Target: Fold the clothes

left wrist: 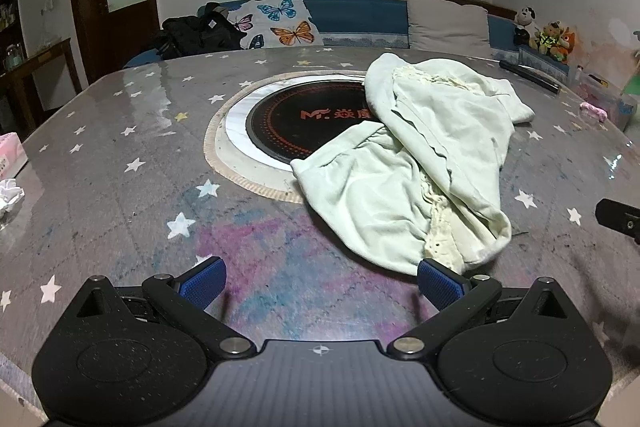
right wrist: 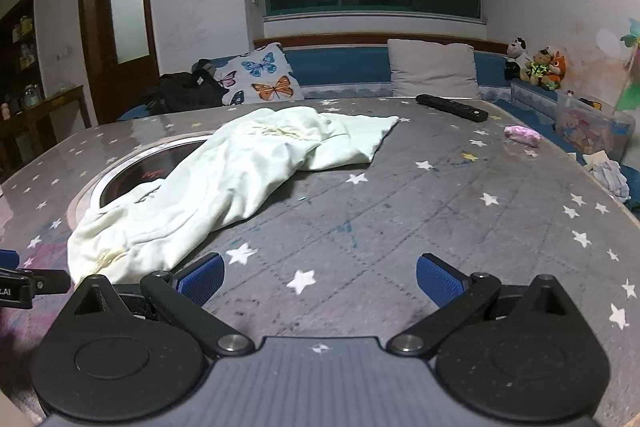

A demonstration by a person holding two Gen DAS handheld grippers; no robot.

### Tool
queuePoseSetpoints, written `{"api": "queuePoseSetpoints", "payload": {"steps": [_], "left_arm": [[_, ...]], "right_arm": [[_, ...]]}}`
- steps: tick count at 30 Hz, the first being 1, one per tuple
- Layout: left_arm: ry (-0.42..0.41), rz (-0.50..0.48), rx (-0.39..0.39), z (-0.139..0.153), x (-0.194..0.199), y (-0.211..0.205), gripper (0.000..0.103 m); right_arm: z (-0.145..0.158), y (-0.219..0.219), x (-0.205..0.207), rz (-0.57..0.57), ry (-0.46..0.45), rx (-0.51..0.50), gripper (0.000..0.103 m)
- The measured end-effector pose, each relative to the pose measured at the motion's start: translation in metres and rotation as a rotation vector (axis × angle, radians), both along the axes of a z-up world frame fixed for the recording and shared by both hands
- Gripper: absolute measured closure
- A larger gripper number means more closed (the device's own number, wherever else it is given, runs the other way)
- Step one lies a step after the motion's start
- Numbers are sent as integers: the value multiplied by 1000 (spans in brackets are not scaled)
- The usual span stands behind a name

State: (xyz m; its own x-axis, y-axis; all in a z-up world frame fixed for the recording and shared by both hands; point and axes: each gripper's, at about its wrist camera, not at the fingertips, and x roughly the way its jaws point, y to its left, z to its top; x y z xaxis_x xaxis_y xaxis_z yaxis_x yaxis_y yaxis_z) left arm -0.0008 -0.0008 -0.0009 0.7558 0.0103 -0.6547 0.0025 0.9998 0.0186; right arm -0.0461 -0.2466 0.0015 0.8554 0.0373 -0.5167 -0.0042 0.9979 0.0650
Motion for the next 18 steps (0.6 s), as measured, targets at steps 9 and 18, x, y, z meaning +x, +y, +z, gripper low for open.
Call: {"api": "queuePoseSetpoints", "payload": {"steps": [9,18], "left_arm": [[16,3,-11,-2,-10,-8,0],[19,-11,-13,-2,-15,-7,0]], "right_arm": [[-3,10,-9,32,16,-5,0],[-3,18,-16,60,28,-10,0]]}}
